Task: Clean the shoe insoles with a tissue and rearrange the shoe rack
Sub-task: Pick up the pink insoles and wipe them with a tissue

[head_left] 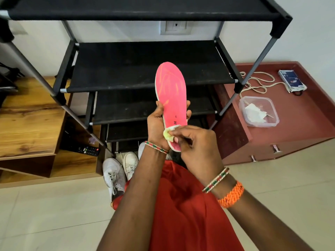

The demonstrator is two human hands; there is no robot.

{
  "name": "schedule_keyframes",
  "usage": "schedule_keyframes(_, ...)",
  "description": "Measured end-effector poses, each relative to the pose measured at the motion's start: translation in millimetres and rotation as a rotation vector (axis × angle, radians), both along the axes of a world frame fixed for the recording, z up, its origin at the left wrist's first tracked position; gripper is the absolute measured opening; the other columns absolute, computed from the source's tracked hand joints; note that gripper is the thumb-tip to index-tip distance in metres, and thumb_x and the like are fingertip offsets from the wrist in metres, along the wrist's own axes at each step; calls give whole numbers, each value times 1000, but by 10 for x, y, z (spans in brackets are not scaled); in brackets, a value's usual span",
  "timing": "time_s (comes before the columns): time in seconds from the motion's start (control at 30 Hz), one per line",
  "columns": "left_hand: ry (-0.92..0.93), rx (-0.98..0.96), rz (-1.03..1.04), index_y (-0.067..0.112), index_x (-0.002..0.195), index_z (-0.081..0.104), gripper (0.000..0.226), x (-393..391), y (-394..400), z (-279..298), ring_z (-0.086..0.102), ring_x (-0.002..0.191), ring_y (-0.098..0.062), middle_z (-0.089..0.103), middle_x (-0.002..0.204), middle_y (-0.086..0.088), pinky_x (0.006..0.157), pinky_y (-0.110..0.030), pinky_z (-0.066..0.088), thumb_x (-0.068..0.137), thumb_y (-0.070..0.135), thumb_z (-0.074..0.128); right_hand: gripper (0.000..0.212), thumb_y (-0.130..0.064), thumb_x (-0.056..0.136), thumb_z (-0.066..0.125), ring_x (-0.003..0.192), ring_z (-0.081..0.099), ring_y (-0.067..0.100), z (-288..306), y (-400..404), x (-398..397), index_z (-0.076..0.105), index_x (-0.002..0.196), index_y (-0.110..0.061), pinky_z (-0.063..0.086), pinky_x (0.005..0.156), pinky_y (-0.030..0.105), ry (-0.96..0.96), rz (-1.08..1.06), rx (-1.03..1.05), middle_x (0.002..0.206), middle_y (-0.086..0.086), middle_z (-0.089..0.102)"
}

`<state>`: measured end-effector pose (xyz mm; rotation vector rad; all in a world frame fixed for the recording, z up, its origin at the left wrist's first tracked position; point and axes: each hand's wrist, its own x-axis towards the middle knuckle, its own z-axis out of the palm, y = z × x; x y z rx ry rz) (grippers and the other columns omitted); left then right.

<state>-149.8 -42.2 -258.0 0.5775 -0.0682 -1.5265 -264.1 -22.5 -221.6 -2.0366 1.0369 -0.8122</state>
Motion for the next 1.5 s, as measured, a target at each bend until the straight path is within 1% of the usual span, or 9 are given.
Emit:
schedule_keyframes(0.13, -11, -3, 38, 7, 109, 56, 57, -42, -4, 14, 66, 67, -23, 66, 92, -18, 61, -27, 57, 97, 52, 24, 30, 12, 76, 59, 90, 67, 17, -14, -192, 101, 74, 95, -6, 53, 86, 26, 40, -23, -120, 97, 5, 72)
schedule_keyframes(0.33, -44, 24, 92, 9, 101, 62, 59, 53, 3, -13, 59, 62, -21, 66, 92, -13, 56, -24, 50, 97, 53, 23, 26, 13, 76, 63, 87, 61, -1, -24, 17, -66, 75, 91, -5, 45, 75, 1, 1, 43, 45, 87, -7, 67)
schedule_keyframes(0.6, -93, 34, 103, 8, 98, 59, 55, -22, -28, 34, 61, 62, -24, 65, 89, -18, 57, -26, 54, 98, 49, 24, 26, 8, 78, 63, 86, 65, 5, -29, -185, 87, 75, 93, -10, 50, 79, 11, -45, 17, 29, 94, -1, 71)
schedule_keyframes(0.73, -180, 40, 99, 10, 102, 60, 55, 102, -25, 18, 58, 59, -22, 65, 92, -15, 55, -26, 50, 98, 50, 23, 19, 1, 77, 70, 74, 66, 2, 24, -170, -105, 76, 88, -13, 52, 73, 13, 65, 121, 201, 87, 1, 73)
schedule_keyframes(0.9, -161, 27, 70, 10, 105, 59, 51, 70, -52, 26, 61, 75, -27, 65, 92, -16, 68, -33, 54, 97, 49, 28, 20, 8, 81, 59, 67, 66, 9, 219, -381, -300, 65, 88, -10, 55, 58, 22, -443, 42, 789, 72, 1, 70)
schedule_keyframes(0.97, -146, 27, 55, 8, 107, 59, 55, 59, -56, 31, 61, 82, -27, 64, 93, -15, 71, -35, 54, 96, 51, 26, 23, 11, 82, 57, 70, 68, 12, 203, -404, -264, 62, 91, -9, 56, 58, 25, -540, 8, 850, 76, 4, 70)
schedule_keyframes(1.1, -133, 12, 62, 9, 84, 75, 67, 50, -75, 49, 62, 66, -24, 66, 88, -14, 61, -30, 54, 97, 51, 24, 24, 14, 81, 58, 80, 69, 10, 77, -330, -139, 69, 89, -6, 57, 70, 25, -455, -18, 647, 85, 2, 72)
schedule_keyframes(1.3, -177, 28, 107, 9, 103, 59, 53, 75, -90, 9, 59, 59, -23, 65, 90, -16, 55, -27, 51, 99, 50, 24, 41, 16, 78, 57, 104, 63, 7, -36, -181, -153, 70, 105, -13, 50, 92, 22, -111, 46, 256, 110, -1, 67)
schedule_keyframes(1.5, -92, 28, 153, 11, 92, 66, 54, 52, -85, -8, 57, 54, -23, 63, 90, -17, 53, -25, 51, 99, 48, 27, 27, 1, 74, 70, 84, 68, 12, -38, 2, -216, 76, 94, -17, 54, 81, 27, 80, 33, 9, 92, 2, 74)
